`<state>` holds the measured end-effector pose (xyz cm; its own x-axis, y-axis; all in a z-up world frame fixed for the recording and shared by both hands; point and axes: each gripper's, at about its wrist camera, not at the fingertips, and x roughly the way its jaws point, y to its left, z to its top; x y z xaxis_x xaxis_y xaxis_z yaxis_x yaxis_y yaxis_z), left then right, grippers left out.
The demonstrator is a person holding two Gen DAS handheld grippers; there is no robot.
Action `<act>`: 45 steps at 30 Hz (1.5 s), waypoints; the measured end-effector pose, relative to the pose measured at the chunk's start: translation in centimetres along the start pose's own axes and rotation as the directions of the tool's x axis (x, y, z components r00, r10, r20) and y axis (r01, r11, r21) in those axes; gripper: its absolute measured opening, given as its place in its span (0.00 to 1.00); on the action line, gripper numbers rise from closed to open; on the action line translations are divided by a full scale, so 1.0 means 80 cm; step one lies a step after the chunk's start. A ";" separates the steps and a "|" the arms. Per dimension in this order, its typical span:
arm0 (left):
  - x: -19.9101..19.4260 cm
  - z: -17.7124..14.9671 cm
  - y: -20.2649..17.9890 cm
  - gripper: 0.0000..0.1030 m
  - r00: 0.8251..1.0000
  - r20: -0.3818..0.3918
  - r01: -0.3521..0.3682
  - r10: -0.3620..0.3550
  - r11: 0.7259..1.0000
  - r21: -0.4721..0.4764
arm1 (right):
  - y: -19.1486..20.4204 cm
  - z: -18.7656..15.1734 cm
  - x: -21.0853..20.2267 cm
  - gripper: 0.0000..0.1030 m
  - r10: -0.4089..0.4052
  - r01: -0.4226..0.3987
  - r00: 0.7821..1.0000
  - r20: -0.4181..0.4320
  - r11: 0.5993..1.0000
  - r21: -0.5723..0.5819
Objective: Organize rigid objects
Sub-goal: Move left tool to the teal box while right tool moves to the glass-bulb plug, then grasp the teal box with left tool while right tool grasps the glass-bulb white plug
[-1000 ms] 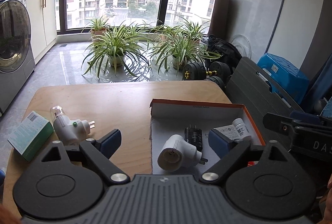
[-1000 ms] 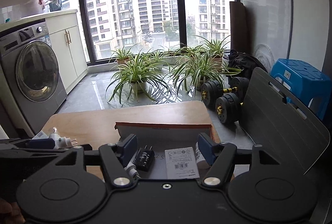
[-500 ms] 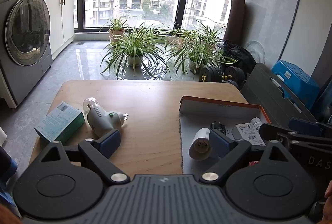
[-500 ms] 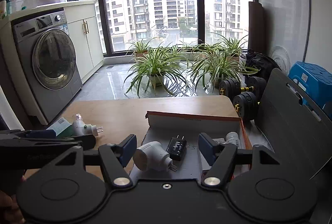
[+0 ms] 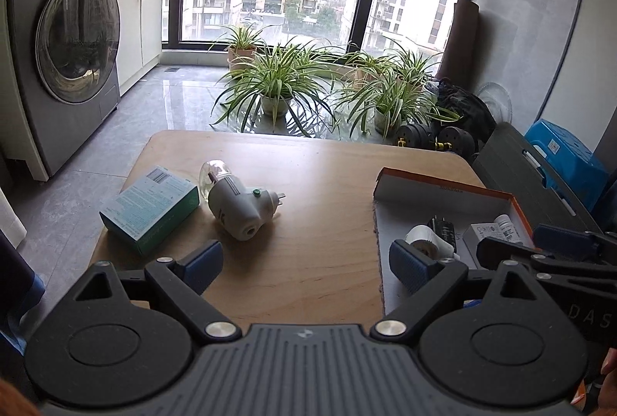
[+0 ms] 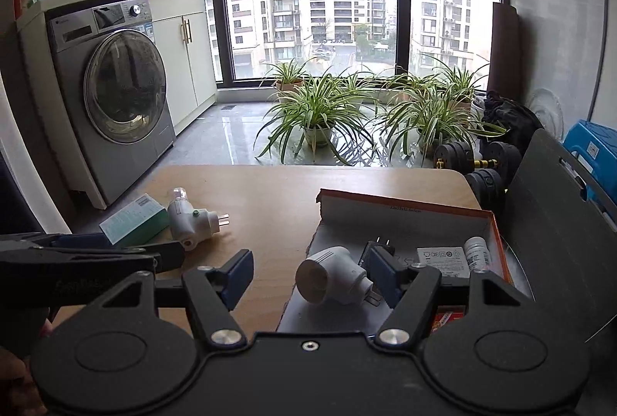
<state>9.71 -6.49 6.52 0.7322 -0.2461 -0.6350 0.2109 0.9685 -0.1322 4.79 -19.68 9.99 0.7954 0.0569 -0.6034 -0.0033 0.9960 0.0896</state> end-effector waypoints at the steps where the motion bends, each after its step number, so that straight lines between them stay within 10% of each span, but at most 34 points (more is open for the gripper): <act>1: 0.000 -0.001 0.003 0.93 1.000 -0.002 -0.004 0.004 1.000 -0.003 | 0.004 -0.001 0.001 0.77 0.003 -0.003 1.000 -0.003 1.000 -0.004; 20: 0.015 -0.020 0.120 0.96 0.991 -0.039 -0.128 0.127 0.991 -0.038 | 0.054 -0.019 0.030 0.78 0.062 -0.067 0.996 -0.066 0.995 -0.078; 45: 0.144 0.011 0.182 0.92 0.998 -0.023 -0.058 0.063 0.982 0.178 | 0.084 0.008 0.116 0.81 0.200 -0.220 0.973 -0.119 0.955 -0.200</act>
<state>21.78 4.75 -2.05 0.7288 -0.1837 -0.6596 0.2798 0.9592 0.0420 12.56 -12.49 5.51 0.7008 0.2623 -0.6634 -0.2998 0.9521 0.0598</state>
